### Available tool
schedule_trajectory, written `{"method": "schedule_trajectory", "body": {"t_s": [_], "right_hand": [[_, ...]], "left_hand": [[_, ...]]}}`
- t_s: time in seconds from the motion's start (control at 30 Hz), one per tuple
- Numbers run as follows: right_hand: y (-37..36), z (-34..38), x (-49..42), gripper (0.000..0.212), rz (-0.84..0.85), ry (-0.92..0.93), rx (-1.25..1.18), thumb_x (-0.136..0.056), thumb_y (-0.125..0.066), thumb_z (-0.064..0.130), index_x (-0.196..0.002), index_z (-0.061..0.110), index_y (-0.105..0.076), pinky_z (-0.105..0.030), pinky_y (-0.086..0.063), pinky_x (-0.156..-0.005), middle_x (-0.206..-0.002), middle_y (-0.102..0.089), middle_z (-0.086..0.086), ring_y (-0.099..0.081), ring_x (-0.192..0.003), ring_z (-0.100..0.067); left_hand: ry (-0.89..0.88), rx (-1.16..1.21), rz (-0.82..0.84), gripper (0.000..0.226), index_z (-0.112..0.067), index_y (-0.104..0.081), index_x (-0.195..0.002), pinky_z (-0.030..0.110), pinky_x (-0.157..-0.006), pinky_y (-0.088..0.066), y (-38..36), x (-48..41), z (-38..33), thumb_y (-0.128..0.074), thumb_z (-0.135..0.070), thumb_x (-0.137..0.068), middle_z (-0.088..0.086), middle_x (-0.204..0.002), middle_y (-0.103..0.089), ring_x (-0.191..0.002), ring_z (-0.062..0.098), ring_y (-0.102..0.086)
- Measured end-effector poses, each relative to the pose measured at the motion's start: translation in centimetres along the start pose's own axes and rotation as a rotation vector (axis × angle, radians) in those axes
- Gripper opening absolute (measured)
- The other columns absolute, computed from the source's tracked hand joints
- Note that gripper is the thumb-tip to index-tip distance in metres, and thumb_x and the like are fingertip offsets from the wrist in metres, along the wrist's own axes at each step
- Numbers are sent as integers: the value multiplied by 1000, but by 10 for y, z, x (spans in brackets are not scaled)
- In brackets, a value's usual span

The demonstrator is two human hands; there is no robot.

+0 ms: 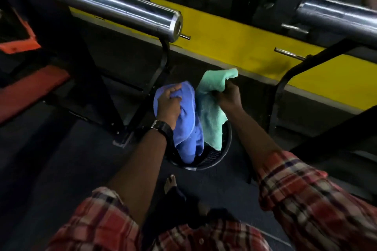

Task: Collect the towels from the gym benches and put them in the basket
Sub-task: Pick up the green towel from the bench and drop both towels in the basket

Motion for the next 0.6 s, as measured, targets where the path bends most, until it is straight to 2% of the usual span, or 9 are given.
{"method": "schedule_trajectory", "body": {"t_s": [0.03,0.1,0.17,0.23,0.3,0.37,0.47,0.6], "right_hand": [[-5,-5,-3,34,15,-20,51,-81,-66,5,-114,11,-68,-6,-45,-54,-96,-69,2,-61,-73,3],[-15,-17,-9,30,38,-65,141,-79,-68,10,-109,13,-71,-13,-47,-60,-97,-71,-1,-64,-77,-7],[-21,-26,-12,25,40,-129,213,-79,-67,13,-103,13,-73,-24,-51,-66,-94,-72,-2,-65,-80,-13],[-27,-30,-16,22,34,-197,213,-80,-66,12,-100,11,-73,-31,-55,-70,-95,-73,-9,-66,-77,-17],[-32,-24,-21,21,20,-197,160,-81,-67,9,-101,13,-75,-23,-56,-65,-97,-75,-11,-65,-69,-13],[-40,-13,-26,20,46,-167,74,-84,-67,7,-101,11,-75,-18,-52,-64,-98,-74,-12,-66,-69,-11],[-59,10,-26,21,142,-112,6,-87,-65,6,-107,5,-73,-33,-50,-78,-97,-71,-11,-65,-87,-20],[-97,46,-7,16,284,-39,-2,-87,-67,17,-102,15,-74,-37,-54,-83,-92,-70,0,-64,-85,-14]], "left_hand": [[20,-15,54,37,7,-53,-128,14,-68,-50,-2,-5,3,-42,13,-93,12,-105,-61,-71,-3,-66],[90,-85,136,39,-5,-53,-129,26,-75,-49,-4,-13,5,-44,8,-94,10,-105,-58,-85,11,-63],[165,-88,156,40,-13,-52,-132,34,-79,-46,-2,-17,6,-49,3,-94,14,-116,-58,-96,20,-54],[223,-4,133,42,-12,-51,-136,34,-79,-43,2,-18,3,-48,0,-95,18,-134,-56,-92,17,-52],[229,61,91,41,-12,-52,-135,34,-80,-43,6,-17,-5,-47,-1,-97,14,-139,-54,-96,16,-52],[212,99,60,40,-12,-52,-136,36,-86,-43,10,-14,-15,-47,-2,-97,11,-134,-55,-107,18,-51],[178,153,1,38,-11,-52,-135,35,-88,-43,19,-2,-32,-47,-4,-98,4,-120,-56,-110,18,-51],[129,207,-143,31,-18,-56,-128,42,-98,-46,49,31,-49,-50,-11,-98,0,-118,-58,-113,18,-54]]}}
Point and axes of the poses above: each hand's wrist, its own x-axis away from the middle knuckle, its own y-axis out of the back of the hand, z = x × y, the point moved 3 cm from there along -x, towards the middle knuckle
